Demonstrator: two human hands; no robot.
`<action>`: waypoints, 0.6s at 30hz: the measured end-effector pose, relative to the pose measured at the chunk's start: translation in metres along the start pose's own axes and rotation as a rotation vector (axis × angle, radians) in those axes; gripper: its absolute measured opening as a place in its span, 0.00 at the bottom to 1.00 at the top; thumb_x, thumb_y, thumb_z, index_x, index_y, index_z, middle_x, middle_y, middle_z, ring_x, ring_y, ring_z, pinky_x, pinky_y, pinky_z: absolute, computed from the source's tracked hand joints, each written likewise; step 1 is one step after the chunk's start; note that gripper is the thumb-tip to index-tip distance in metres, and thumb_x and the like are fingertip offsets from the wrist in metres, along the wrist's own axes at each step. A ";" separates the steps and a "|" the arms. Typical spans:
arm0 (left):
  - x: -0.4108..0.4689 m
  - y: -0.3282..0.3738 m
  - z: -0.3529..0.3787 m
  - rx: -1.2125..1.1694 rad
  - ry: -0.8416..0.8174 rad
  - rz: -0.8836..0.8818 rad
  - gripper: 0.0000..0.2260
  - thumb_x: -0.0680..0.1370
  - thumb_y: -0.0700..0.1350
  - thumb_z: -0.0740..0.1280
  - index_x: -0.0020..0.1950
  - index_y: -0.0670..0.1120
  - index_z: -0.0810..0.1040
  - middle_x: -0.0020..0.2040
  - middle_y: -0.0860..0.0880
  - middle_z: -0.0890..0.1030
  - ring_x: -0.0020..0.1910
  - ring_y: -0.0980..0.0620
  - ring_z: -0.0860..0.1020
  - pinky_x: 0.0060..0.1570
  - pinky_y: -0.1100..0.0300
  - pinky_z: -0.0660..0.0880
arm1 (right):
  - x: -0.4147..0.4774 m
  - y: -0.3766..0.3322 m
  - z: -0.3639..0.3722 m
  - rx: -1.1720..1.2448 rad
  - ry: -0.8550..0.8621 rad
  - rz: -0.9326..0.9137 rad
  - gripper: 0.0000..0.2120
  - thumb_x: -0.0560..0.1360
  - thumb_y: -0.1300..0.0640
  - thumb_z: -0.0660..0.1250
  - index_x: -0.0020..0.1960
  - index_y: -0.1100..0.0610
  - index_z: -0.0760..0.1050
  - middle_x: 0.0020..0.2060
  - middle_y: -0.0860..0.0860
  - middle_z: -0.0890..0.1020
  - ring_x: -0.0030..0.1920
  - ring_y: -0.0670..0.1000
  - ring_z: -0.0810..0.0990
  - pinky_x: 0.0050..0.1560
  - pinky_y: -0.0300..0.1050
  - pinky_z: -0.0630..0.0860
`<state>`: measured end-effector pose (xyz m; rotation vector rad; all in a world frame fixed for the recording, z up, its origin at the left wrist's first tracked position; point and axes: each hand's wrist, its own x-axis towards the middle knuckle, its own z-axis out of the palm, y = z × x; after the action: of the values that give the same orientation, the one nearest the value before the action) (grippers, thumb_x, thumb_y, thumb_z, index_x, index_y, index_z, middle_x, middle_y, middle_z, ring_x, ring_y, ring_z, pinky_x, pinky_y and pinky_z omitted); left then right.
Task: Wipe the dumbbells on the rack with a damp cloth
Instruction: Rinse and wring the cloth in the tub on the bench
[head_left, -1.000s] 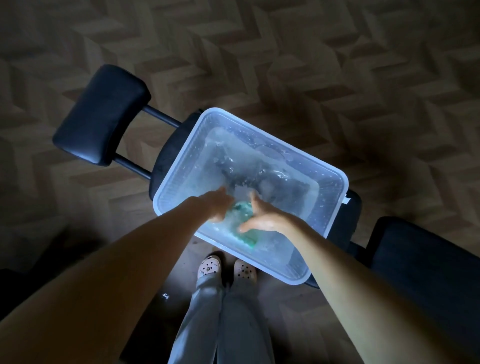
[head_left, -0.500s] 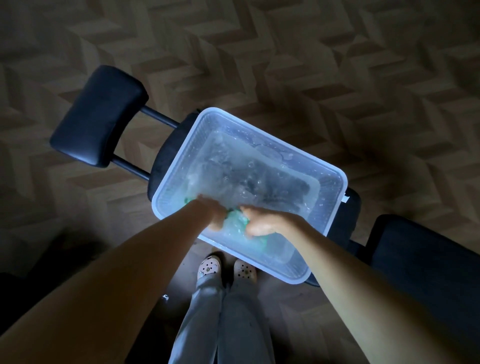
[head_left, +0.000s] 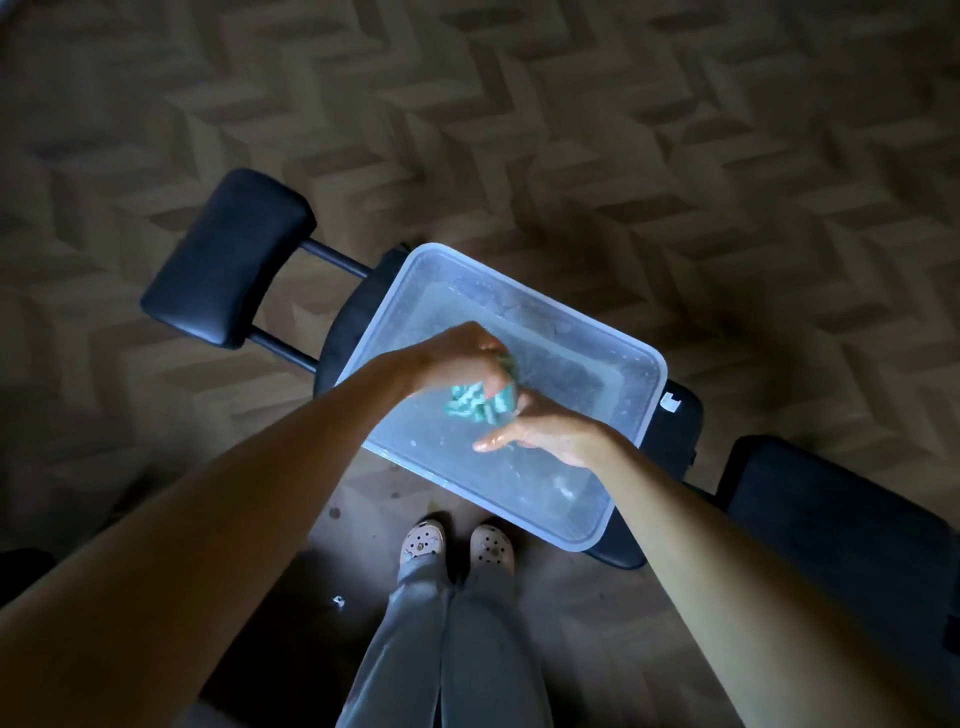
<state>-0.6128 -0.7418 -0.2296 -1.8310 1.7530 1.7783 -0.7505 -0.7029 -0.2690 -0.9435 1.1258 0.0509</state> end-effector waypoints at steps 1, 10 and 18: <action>-0.005 0.007 -0.002 -0.112 0.028 0.012 0.11 0.57 0.40 0.65 0.37 0.38 0.77 0.33 0.47 0.73 0.36 0.51 0.70 0.33 0.62 0.64 | -0.004 -0.004 0.000 0.122 0.013 0.015 0.19 0.70 0.65 0.69 0.56 0.50 0.70 0.53 0.45 0.75 0.57 0.47 0.71 0.60 0.46 0.69; -0.012 0.004 0.011 -0.744 0.144 -0.039 0.19 0.71 0.57 0.59 0.41 0.42 0.78 0.39 0.47 0.83 0.39 0.52 0.79 0.49 0.61 0.71 | -0.014 -0.011 -0.012 1.008 0.110 -0.048 0.28 0.75 0.38 0.53 0.57 0.60 0.76 0.52 0.60 0.81 0.57 0.59 0.78 0.56 0.58 0.73; 0.010 0.004 0.058 -0.570 0.549 -0.302 0.12 0.81 0.46 0.49 0.57 0.44 0.69 0.53 0.37 0.73 0.57 0.37 0.73 0.56 0.46 0.74 | 0.020 -0.023 0.013 0.616 0.621 0.034 0.08 0.77 0.53 0.60 0.42 0.54 0.75 0.41 0.55 0.80 0.39 0.54 0.79 0.40 0.47 0.77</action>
<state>-0.6560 -0.7107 -0.2542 -2.8471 1.0078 1.8922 -0.7206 -0.7166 -0.2695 -0.3805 1.5983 -0.5677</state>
